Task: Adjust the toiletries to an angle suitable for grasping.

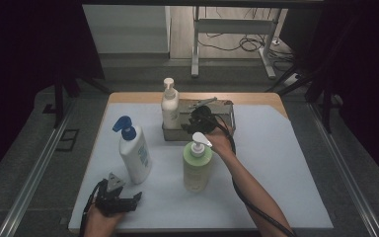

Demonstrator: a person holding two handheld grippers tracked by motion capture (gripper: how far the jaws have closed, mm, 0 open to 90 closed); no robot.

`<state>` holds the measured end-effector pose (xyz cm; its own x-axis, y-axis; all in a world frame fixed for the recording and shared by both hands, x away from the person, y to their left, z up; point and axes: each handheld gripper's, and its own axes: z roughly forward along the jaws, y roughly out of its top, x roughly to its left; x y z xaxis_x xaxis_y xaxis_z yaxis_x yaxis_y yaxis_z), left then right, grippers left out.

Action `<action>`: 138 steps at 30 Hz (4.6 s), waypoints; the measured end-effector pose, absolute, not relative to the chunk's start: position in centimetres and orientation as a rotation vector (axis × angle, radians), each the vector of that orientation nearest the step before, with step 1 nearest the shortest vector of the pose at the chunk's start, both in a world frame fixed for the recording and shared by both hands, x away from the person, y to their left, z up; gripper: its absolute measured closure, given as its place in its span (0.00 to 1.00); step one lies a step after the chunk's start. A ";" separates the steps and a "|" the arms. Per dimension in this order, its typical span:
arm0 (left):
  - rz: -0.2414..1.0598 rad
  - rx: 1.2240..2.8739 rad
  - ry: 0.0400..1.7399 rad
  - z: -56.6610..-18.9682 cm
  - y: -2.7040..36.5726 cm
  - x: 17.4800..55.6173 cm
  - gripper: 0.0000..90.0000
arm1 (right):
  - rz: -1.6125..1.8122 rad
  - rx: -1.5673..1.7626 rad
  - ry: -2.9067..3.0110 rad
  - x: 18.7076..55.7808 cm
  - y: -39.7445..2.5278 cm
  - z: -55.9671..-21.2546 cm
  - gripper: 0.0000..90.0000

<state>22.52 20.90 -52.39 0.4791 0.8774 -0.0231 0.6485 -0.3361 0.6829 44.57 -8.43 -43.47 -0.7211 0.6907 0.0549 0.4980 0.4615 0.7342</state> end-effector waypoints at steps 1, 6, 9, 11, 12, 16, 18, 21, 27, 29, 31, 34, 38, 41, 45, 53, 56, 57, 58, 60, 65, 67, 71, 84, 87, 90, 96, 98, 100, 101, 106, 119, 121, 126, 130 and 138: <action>0.468 2.095 1.256 -52.4 20.9 22.5 0.13 | 1.118 1.024 2.464 44.5 -8.5 -43.4 0.59; 0.468 2.095 1.256 -52.4 20.9 22.5 0.14 | 1.152 1.017 2.472 44.1 -9.2 -43.1 0.53; 0.468 2.094 1.256 -52.4 20.9 22.5 0.14 | 1.165 1.017 2.473 43.8 -9.7 -43.0 0.50; 0.468 2.094 1.255 -52.4 20.9 22.5 0.13 | 1.180 1.010 2.472 43.6 -10.1 -42.8 0.47; 0.468 2.095 1.255 -52.4 20.9 22.5 0.13 | 1.183 1.010 2.470 43.6 -10.2 -42.8 0.47; 0.468 2.095 1.255 -52.4 20.9 22.5 0.13 | 1.201 0.990 2.479 43.1 -11.0 -42.6 0.42; 0.468 2.094 1.255 -52.4 20.9 22.5 0.13 | 1.241 0.980 2.491 42.9 -11.4 -42.6 0.38; 0.468 2.095 1.256 -52.4 20.9 22.5 0.13 | 1.252 0.983 2.487 42.7 -11.9 -42.6 0.34; 0.468 2.093 1.256 -52.4 20.9 22.5 0.13 | 1.264 0.987 2.506 42.4 -13.0 -42.7 0.25; 0.468 2.093 1.257 -52.4 20.9 22.5 0.14 | 1.266 0.996 2.499 42.2 -13.4 -42.8 0.22; 0.468 2.093 1.257 -52.4 20.9 22.5 0.14 | 1.263 0.992 2.488 42.0 -13.7 -42.8 0.16; 0.469 2.093 1.257 -52.4 20.9 22.5 0.13 | 1.253 0.972 2.468 41.6 -14.3 -42.7 0.15; 0.469 2.093 1.257 -52.4 20.9 22.5 0.14 | 1.275 0.961 2.434 41.3 -15.2 -42.6 0.10; 0.469 2.094 1.257 -52.4 20.9 22.5 0.13 | 1.266 0.956 2.426 41.0 -15.8 -42.5 0.07; 0.469 2.094 1.258 -52.4 20.9 22.5 0.14 | 1.267 0.950 2.448 40.6 -16.5 -42.5 0.03; 0.469 2.094 1.257 -52.4 20.9 22.5 0.13 | 1.242 0.924 2.462 39.1 -17.7 -42.2 0.00; 0.469 2.094 1.257 -52.4 20.9 22.5 0.13 | 1.215 0.918 2.466 38.6 -18.2 -42.2 0.00; 0.469 2.094 1.257 -52.4 20.9 22.5 0.13 | 1.206 0.914 2.464 38.4 -18.4 -42.3 0.01; 0.469 2.094 1.257 -52.4 20.9 22.5 0.14 | 1.201 0.917 2.463 38.2 -18.6 -42.3 0.01; 0.469 2.094 1.257 -52.4 20.9 22.5 0.13 | 1.203 0.925 2.466 37.9 -19.1 -42.4 0.02; 0.469 2.094 1.257 -52.4 20.9 22.5 0.13 | 1.197 0.957 2.482 37.1 -20.3 -43.0 0.04; 0.470 2.093 1.257 -52.4 20.9 22.5 0.13 | 1.197 0.959 2.482 36.7 -20.7 -43.3 0.04; 0.469 2.094 1.257 -52.4 20.9 22.5 0.14 | 1.197 0.958 2.476 36.1 -21.2 -43.6 0.03; 0.470 2.093 1.257 -52.4 20.9 22.5 0.14 | 1.238 0.966 2.509 33.1 -23.0 -45.1 0.00; 0.470 2.094 1.257 -52.4 20.9 22.5 0.14 | 1.241 0.948 2.517 32.3 -23.1 -45.1 0.00; 0.470 2.094 1.257 -52.4 20.9 22.5 0.13 | 1.265 0.923 2.530 31.5 -23.0 -45.1 0.00; 0.469 2.093 1.259 -52.4 20.9 22.5 0.13 | 1.286 0.879 2.577 30.2 -22.1 -45.1 0.03; 0.469 2.093 1.259 -52.4 20.9 22.5 0.14 | 1.291 0.861 2.591 30.0 -21.7 -45.1 0.03; 0.471 2.094 1.258 -52.4 20.9 22.5 0.13 | 1.307 0.847 2.599 29.7 -21.3 -45.0 0.03; 0.471 2.094 1.258 -52.4 20.9 22.5 0.14 | 1.308 0.835 2.603 29.7 -21.1 -45.0 0.03; 0.472 2.096 1.254 -52.4 20.9 22.5 0.14 | 1.310 0.802 2.624 29.3 -20.0 -44.5 0.05; 0.470 2.091 1.257 -52.4 20.9 22.5 0.14 | 1.310 0.736 2.633 28.9 -17.1 -42.9 0.08; 0.471 2.091 1.257 -52.4 20.9 22.5 0.14 | 1.306 0.735 2.621 29.0 -16.7 -42.7 0.08; 0.471 2.091 1.257 -52.4 20.9 22.5 0.14 | 1.283 0.713 2.608 29.0 -15.6 -42.4 0.07; 0.471 2.091 1.257 -52.4 20.9 22.5 0.14 | 1.263 0.708 2.602 29.1 -14.9 -42.4 0.07; 0.470 2.091 1.257 -52.4 20.9 22.5 0.14 | 1.209 0.692 2.582 29.3 -13.2 -42.6 0.04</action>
